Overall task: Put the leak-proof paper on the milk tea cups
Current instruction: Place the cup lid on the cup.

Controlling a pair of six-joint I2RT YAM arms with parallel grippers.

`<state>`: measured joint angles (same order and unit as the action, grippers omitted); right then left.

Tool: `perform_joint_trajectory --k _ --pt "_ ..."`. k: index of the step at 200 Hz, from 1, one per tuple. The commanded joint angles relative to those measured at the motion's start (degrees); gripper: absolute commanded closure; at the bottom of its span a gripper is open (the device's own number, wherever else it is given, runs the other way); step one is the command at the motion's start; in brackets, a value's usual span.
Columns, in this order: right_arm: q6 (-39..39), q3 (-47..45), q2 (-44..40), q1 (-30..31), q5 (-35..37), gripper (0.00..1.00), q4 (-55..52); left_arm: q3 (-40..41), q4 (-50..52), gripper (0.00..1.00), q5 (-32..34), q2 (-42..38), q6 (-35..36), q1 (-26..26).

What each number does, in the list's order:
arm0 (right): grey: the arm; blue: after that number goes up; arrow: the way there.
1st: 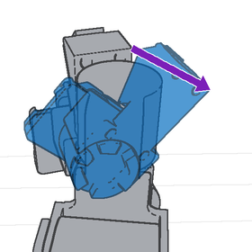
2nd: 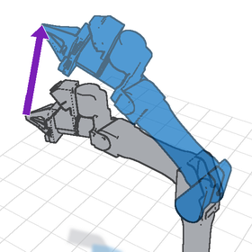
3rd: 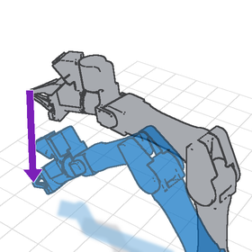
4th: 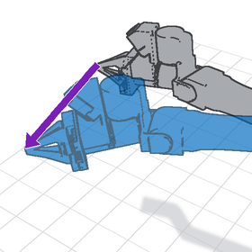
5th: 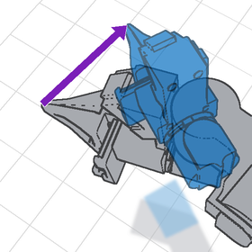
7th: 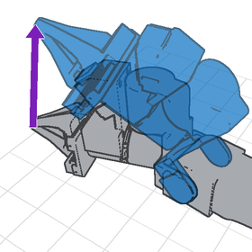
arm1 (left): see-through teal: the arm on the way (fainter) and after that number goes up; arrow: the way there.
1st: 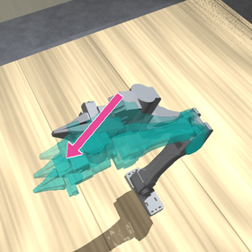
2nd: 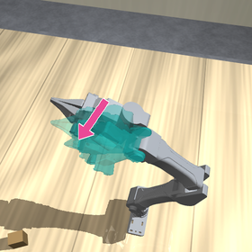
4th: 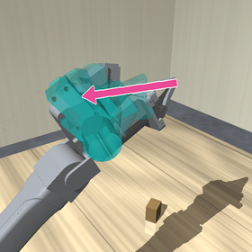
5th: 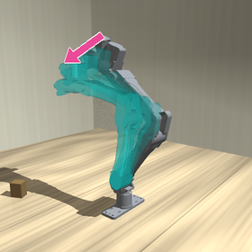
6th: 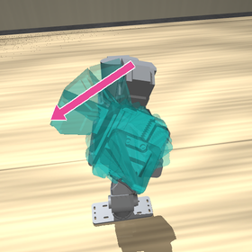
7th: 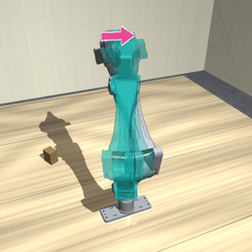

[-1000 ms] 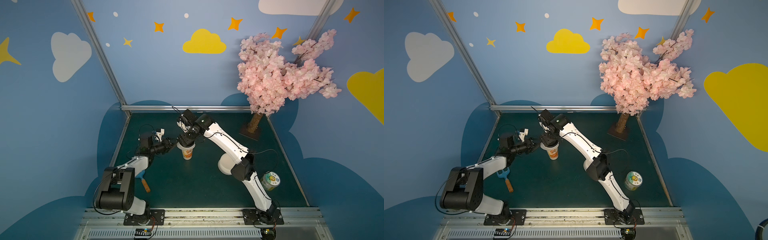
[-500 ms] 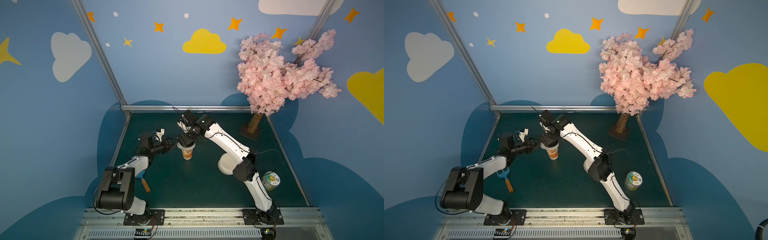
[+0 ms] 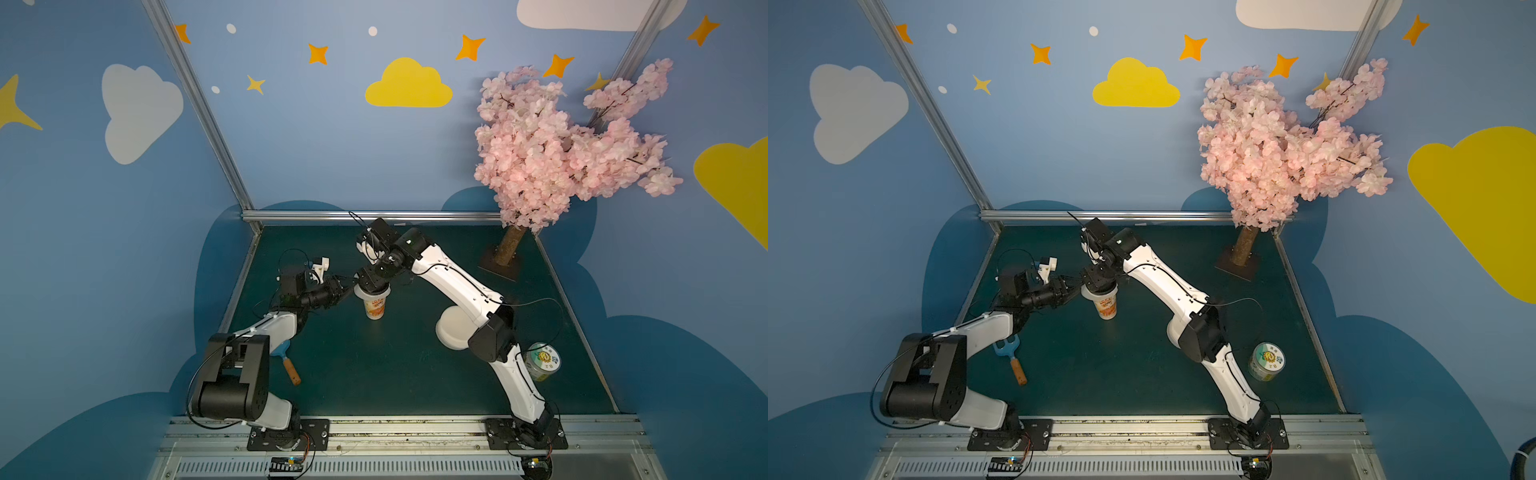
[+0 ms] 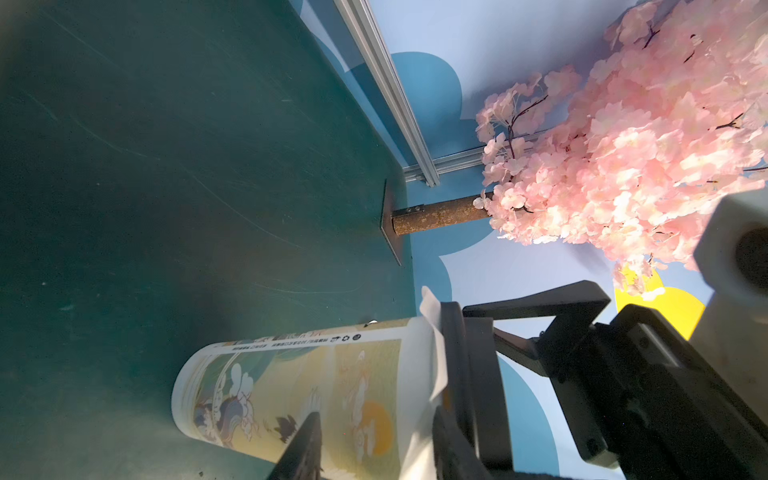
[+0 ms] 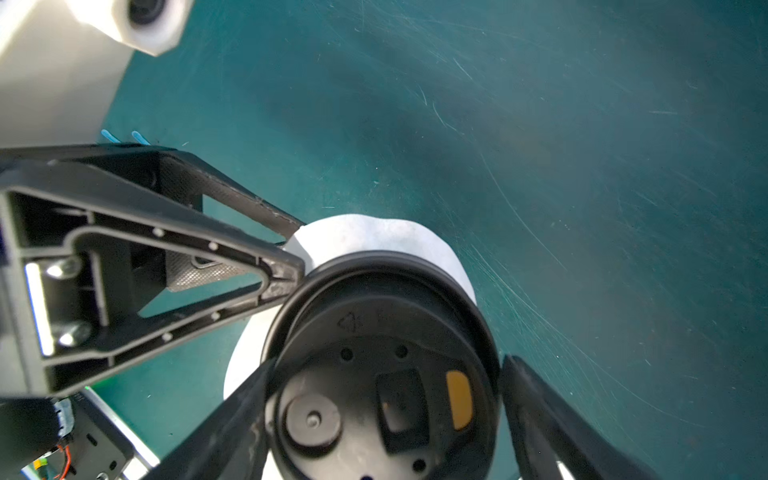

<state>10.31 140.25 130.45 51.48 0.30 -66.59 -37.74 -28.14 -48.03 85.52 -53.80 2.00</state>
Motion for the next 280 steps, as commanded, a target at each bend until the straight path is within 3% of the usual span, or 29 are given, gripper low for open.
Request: perform_joint_trajectory --k 1,194,280 --pt "0.95 -1.82 -0.39 0.28 -4.57 0.16 -1.84 -1.36 -0.21 0.56 -1.45 0.79 1.15 0.19" --pt "0.26 -2.07 1.55 1.03 0.79 0.14 -5.51 -1.79 0.71 0.56 -1.57 1.81 1.91 0.18" --pt "-0.04 -9.06 1.86 0.57 -0.04 0.14 -3.28 -3.19 4.42 0.52 -0.63 -1.03 2.58 0.15"
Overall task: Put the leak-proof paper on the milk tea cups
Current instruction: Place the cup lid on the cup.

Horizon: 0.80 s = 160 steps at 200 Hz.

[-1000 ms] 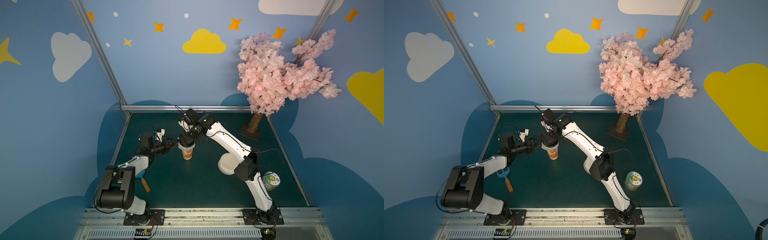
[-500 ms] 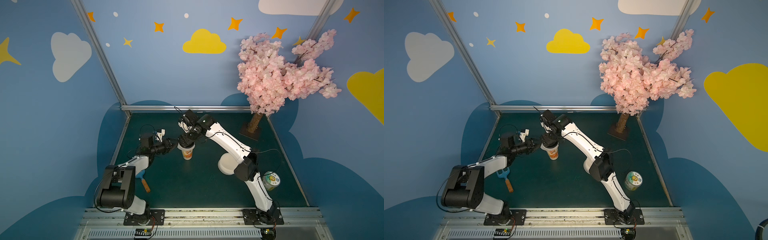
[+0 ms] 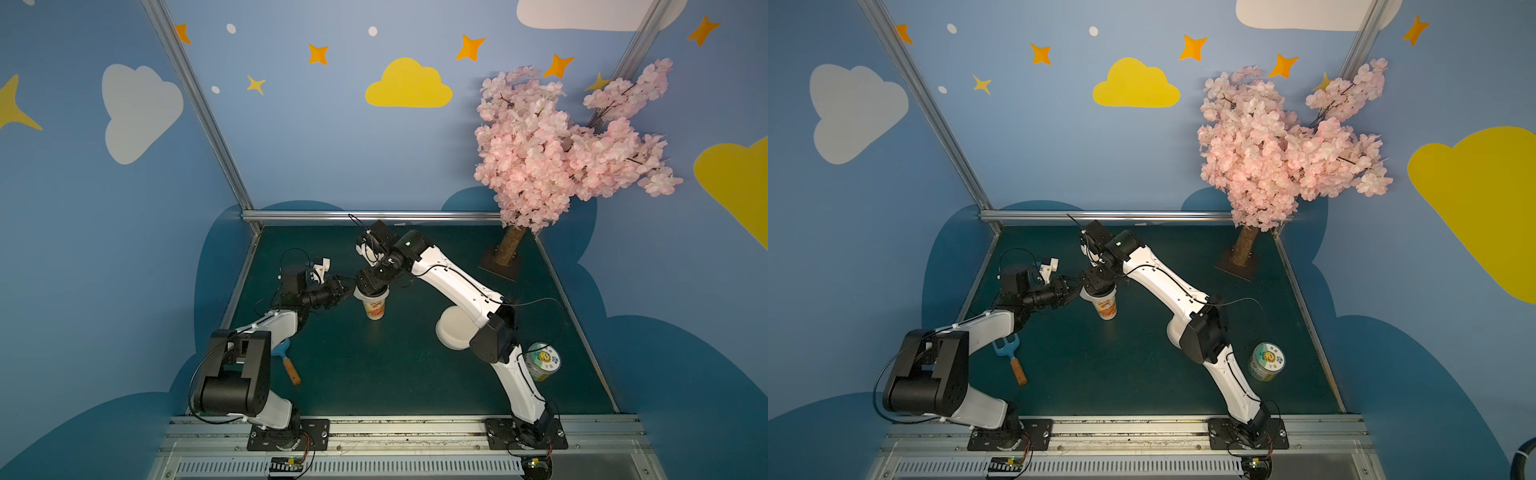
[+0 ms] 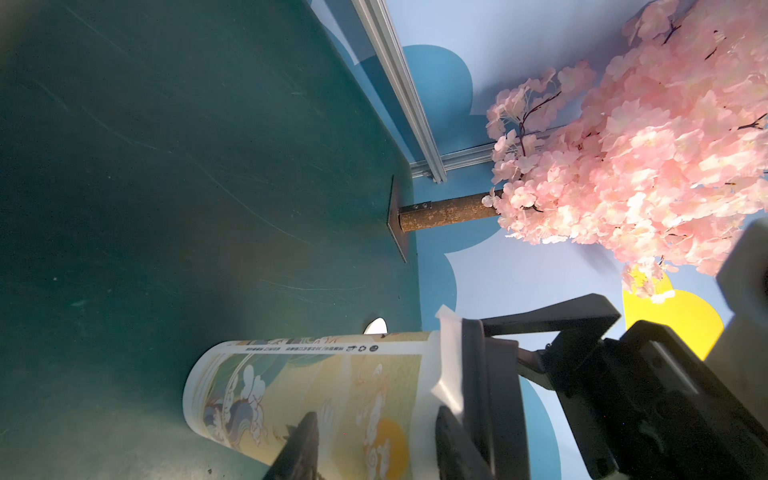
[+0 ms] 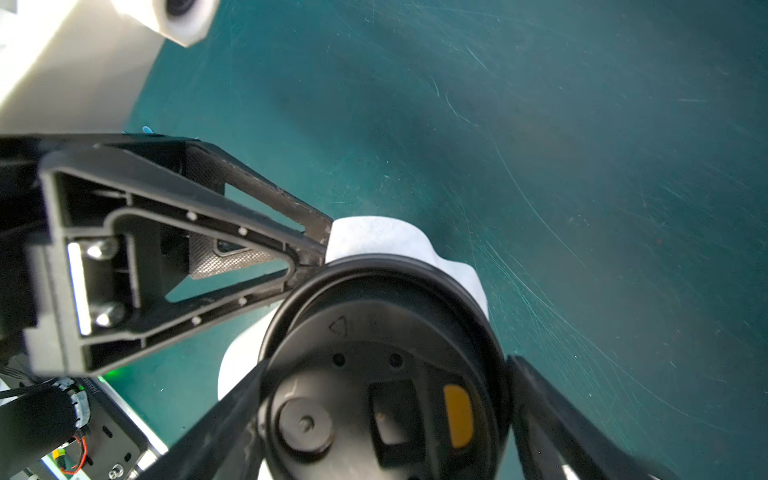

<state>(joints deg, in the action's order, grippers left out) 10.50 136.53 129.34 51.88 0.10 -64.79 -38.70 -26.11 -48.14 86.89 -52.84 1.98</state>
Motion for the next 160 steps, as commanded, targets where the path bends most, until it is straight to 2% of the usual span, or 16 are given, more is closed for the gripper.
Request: perform_joint_trajectory --k 1,40,83,160 --pt "-0.18 -5.5 2.91 0.12 0.16 0.14 -4.94 -2.29 2.51 0.52 -0.45 -2.51 1.65 0.2" --pt "0.73 -14.18 -0.35 -0.5 -0.93 0.14 1.18 -3.03 5.25 0.5 1.43 -4.86 2.33 0.17" --pt "0.73 -18.69 -1.96 -0.59 -0.8 0.14 4.52 -4.51 6.49 0.46 3.05 -5.87 2.71 1.33" --pt "1.92 -27.91 -5.75 -1.64 -2.78 0.14 11.59 -5.07 8.43 0.45 3.19 -1.42 4.71 4.42"
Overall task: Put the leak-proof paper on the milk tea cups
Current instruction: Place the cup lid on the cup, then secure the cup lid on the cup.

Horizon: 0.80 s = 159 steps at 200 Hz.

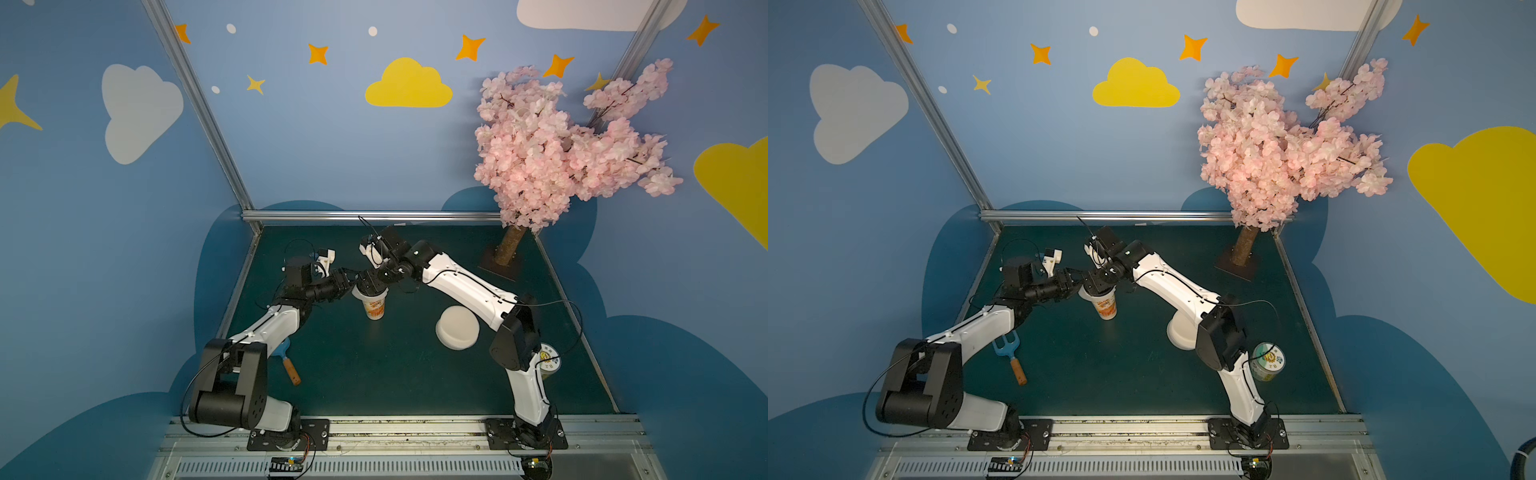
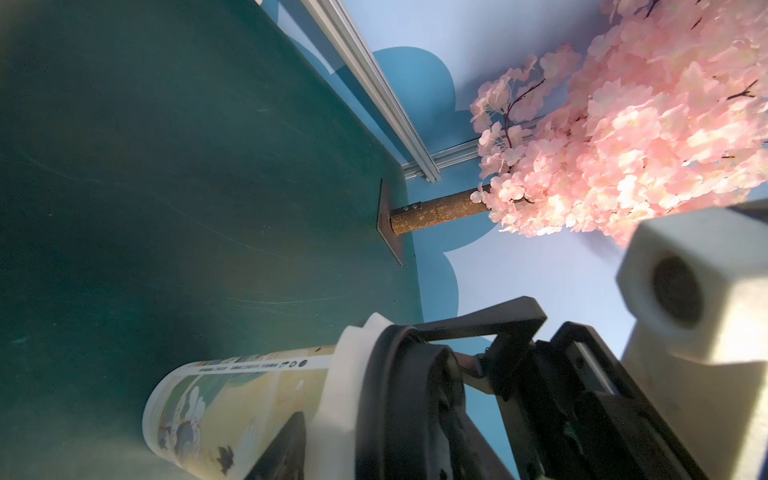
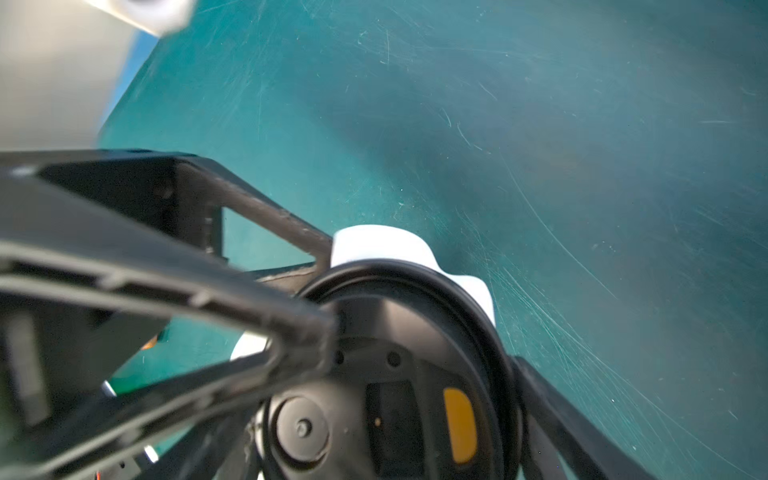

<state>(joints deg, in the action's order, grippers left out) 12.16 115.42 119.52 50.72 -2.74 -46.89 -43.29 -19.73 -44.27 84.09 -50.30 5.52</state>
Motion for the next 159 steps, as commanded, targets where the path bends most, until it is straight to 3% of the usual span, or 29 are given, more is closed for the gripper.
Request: perform_joint_trajectory --k 1,40,93,159 --pt "0.25 -7.01 3.97 -0.55 -0.09 0.14 -6.16 -0.53 2.23 0.45 -0.57 1.44 2.29 0.89" --pt "0.49 -11.79 1.54 -1.24 -3.06 0.14 -0.86 0.57 3.06 0.44 -0.66 2.29 3.35 1.17" --pt "1.24 -16.35 0.04 -1.67 -4.72 0.14 4.36 3.79 1.25 0.53 -1.21 4.4 3.79 1.34" --pt "1.89 -24.8 -3.21 -1.96 -4.55 0.14 12.09 4.66 0.19 0.52 -1.76 4.95 3.58 1.24"
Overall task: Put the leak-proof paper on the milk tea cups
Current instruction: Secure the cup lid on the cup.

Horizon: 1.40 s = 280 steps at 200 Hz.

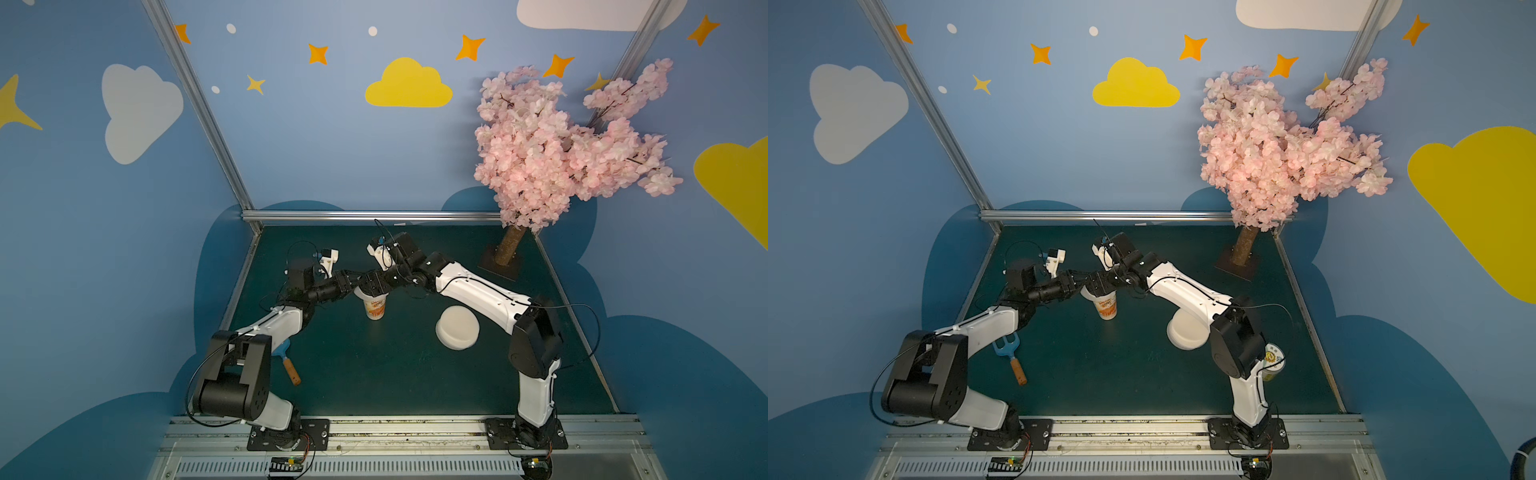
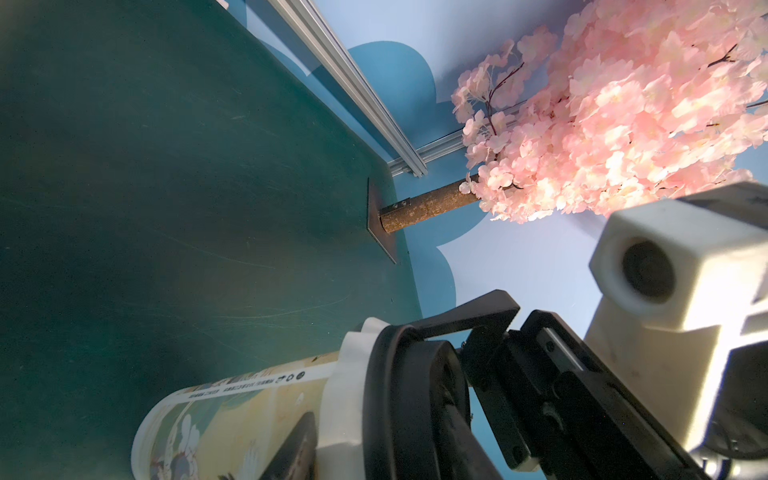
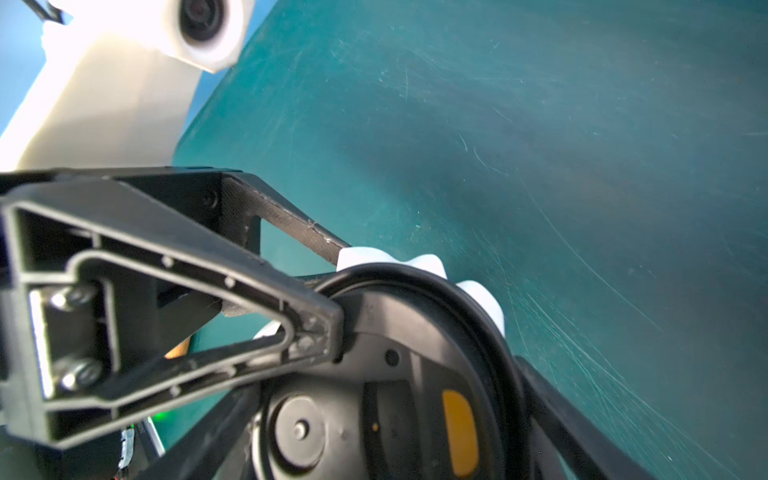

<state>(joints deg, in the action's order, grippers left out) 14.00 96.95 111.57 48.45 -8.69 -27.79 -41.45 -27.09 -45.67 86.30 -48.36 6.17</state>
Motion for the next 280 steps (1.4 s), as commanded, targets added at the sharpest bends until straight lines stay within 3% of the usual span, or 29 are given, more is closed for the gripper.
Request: perform_joint_trajectory --k 1,36,85,140,204,280 --pt "0.06 -6.42 4.77 0.28 1.35 0.14 -6.92 2.8 7.53 0.52 -0.42 2.78 1.62 0.59" --pt "-0.59 -6.52 5.51 0.27 3.04 0.14 -6.31 -0.02 9.5 0.48 -0.81 1.71 1.56 0.42" --pt "-0.58 -6.88 5.87 0.36 2.98 0.14 -5.8 -2.66 11.32 0.31 -0.81 -0.42 2.01 0.42" --pt "-0.91 -7.16 5.5 0.47 2.92 0.14 -5.2 -4.38 9.36 0.1 -5.83 1.6 0.35 0.51" --pt "-1.24 -8.45 4.72 0.33 2.86 0.14 -3.67 -2.76 11.41 0.21 -9.48 5.54 3.18 1.82" --pt "-1.09 -8.53 2.01 -1.07 -1.5 0.13 -2.17 -2.21 19.27 0.26 -6.76 6.24 9.4 1.84"
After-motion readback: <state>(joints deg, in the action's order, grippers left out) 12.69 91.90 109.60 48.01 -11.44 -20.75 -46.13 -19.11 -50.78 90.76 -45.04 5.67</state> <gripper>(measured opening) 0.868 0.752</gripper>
